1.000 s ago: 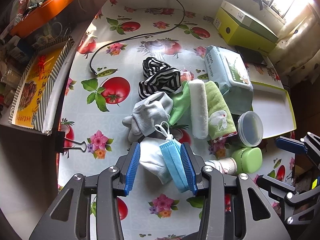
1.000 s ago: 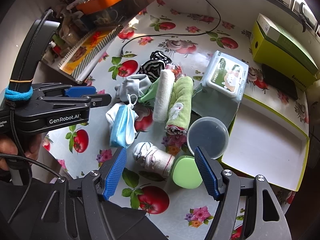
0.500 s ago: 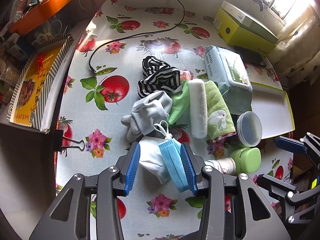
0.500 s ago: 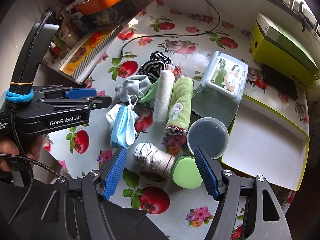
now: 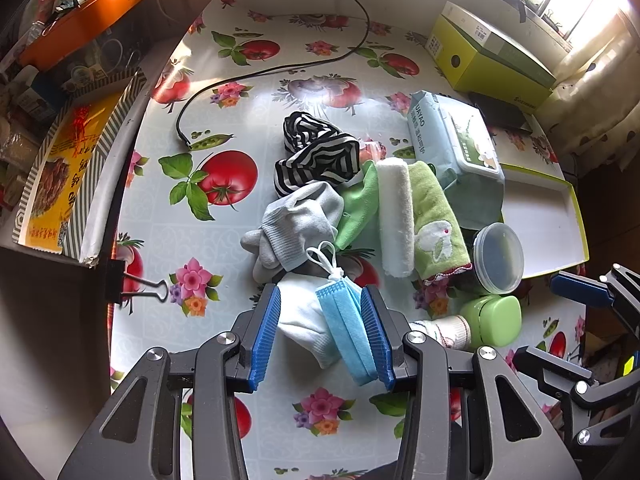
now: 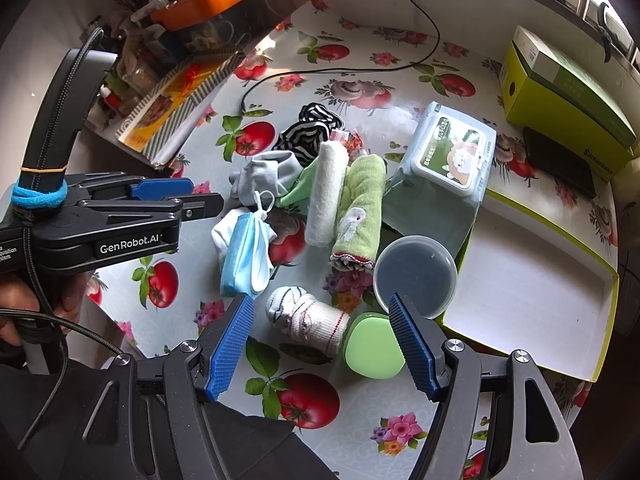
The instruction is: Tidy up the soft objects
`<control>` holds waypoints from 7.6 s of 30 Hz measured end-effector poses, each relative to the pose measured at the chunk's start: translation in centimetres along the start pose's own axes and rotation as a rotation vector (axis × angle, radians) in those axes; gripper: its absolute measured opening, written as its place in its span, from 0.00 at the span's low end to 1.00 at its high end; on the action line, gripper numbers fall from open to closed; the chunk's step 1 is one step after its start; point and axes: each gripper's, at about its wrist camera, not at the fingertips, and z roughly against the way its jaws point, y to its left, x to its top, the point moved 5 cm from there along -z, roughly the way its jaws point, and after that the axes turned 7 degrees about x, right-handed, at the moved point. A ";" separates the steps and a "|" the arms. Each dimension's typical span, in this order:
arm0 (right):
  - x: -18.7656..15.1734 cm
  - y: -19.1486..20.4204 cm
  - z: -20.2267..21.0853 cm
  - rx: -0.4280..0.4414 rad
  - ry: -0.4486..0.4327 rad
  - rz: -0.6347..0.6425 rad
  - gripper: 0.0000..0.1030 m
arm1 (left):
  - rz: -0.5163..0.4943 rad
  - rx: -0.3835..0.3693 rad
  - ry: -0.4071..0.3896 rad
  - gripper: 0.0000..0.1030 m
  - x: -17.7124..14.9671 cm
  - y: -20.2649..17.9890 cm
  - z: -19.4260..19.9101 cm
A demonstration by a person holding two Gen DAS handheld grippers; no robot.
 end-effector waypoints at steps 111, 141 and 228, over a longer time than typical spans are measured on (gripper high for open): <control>5.8 -3.6 -1.7 0.071 -0.080 -0.090 0.14 | 0.123 -0.292 0.253 0.42 -1.8 -1.4 -5.0; 4.7 -4.5 1.8 0.076 -0.157 -0.122 0.14 | 0.082 -0.296 0.149 0.05 0.8 -1.1 -2.5; 0.5 -23.0 -2.9 0.056 0.019 -0.423 0.15 | -0.210 -0.358 0.134 0.20 8.9 -20.6 -4.2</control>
